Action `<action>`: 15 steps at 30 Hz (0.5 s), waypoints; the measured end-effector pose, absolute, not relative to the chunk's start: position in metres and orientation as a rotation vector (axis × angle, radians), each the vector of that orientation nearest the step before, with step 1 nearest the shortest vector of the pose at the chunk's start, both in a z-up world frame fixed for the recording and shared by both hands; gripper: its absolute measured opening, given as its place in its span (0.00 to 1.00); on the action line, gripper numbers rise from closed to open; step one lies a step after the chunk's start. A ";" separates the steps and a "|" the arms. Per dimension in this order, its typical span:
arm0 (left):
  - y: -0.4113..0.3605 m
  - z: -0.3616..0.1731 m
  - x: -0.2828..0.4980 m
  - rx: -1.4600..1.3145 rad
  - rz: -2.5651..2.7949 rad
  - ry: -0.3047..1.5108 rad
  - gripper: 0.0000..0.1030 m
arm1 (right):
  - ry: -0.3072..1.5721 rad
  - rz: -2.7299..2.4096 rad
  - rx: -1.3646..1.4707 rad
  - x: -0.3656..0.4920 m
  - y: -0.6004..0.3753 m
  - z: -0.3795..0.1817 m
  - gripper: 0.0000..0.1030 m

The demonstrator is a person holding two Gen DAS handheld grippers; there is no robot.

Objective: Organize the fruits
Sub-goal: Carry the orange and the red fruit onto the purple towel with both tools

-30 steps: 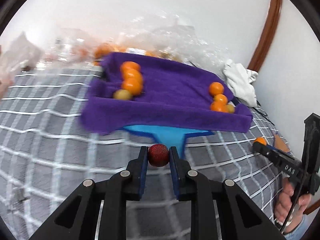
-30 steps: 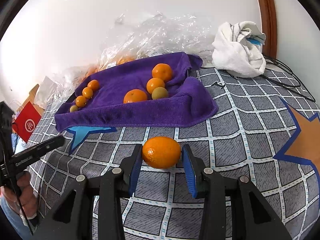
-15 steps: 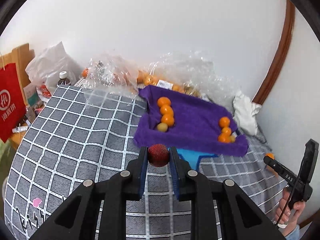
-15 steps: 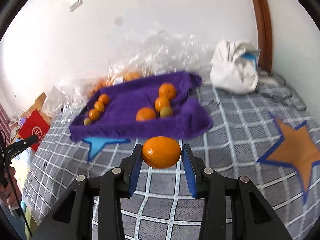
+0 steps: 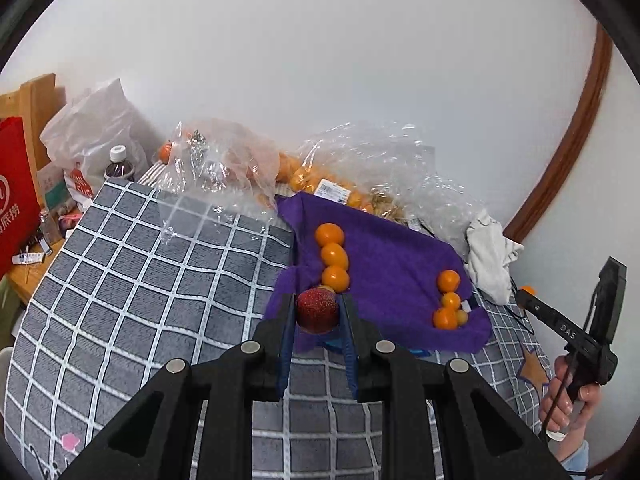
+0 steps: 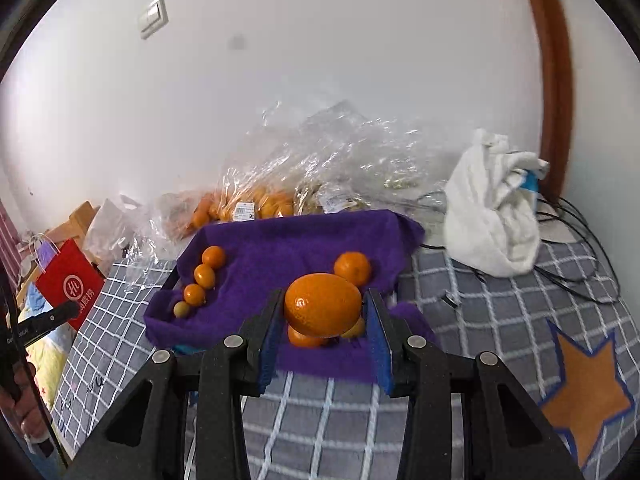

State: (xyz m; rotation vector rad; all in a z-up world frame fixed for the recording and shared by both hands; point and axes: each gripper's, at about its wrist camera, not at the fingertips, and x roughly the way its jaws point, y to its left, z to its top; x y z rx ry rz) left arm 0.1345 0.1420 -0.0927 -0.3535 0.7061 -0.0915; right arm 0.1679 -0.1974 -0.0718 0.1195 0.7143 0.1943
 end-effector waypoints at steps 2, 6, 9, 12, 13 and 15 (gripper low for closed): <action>0.145 -0.097 0.144 -0.360 -0.087 0.717 0.20 | 0.743 0.206 0.103 0.188 -0.187 -0.082 0.38; 0.149 -0.104 0.161 -0.368 -0.084 0.736 0.20 | 0.799 0.227 0.066 0.222 -0.166 -0.107 0.39; 0.152 -0.108 0.172 -0.367 -0.083 0.752 0.20 | 0.841 0.222 0.037 0.242 -0.154 -0.125 0.39; 0.154 -0.112 0.182 -0.356 -0.085 0.766 0.20 | 0.866 0.207 -0.015 0.257 -0.144 -0.143 0.38; 0.154 -0.113 0.185 -0.358 -0.094 0.768 0.20 | 0.873 0.207 -0.022 0.259 -0.142 -0.147 0.38; 0.155 -0.117 0.190 -0.362 -0.105 0.773 0.20 | 0.880 0.218 -0.030 0.263 -0.140 -0.156 0.39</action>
